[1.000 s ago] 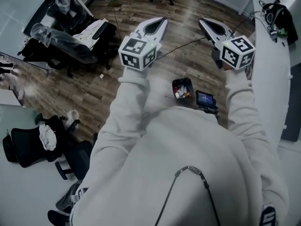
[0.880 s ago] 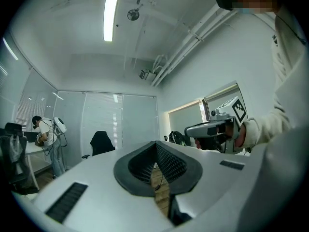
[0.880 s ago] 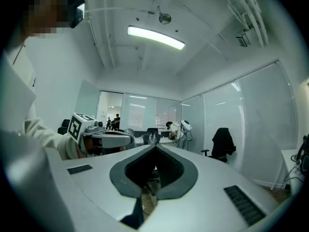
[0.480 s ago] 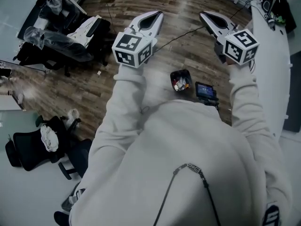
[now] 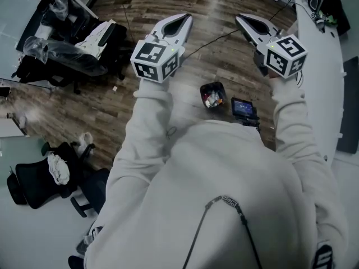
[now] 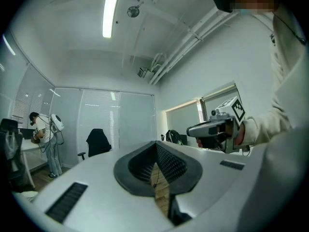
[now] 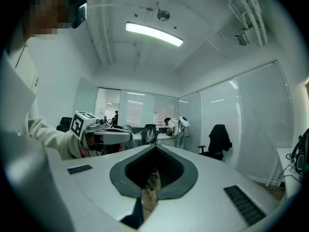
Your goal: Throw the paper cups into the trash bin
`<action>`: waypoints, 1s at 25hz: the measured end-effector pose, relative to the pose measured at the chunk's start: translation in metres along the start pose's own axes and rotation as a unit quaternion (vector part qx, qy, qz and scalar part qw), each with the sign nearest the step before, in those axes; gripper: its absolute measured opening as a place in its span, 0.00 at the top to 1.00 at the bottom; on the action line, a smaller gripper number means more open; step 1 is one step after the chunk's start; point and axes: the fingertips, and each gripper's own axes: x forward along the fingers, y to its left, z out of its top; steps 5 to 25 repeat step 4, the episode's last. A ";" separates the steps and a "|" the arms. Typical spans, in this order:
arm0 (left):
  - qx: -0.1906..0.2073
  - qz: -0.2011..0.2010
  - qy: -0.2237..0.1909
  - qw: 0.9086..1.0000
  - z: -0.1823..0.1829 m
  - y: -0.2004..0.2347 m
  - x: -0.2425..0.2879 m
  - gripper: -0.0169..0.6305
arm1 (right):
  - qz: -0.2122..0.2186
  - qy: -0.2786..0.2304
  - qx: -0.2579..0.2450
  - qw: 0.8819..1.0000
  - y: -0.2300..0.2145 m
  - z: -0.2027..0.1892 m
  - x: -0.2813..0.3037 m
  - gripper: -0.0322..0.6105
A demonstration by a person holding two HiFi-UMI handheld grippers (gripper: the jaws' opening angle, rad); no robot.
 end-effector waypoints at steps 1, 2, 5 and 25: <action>-0.001 0.000 -0.001 1.000 0.000 0.000 0.000 0.97 | 0.000 0.000 0.001 1.000 0.000 -0.001 -0.001 0.92; -0.001 -0.001 -0.002 1.000 0.001 -0.001 0.001 0.97 | 0.000 0.000 0.001 1.000 -0.001 -0.001 -0.002 0.92; -0.001 -0.003 -0.004 1.000 0.002 -0.002 0.002 0.97 | -0.001 -0.001 0.002 1.000 -0.001 -0.002 -0.004 0.92; -0.001 -0.003 -0.004 1.000 0.002 -0.002 0.002 0.97 | -0.001 -0.001 0.002 1.000 -0.001 -0.002 -0.004 0.92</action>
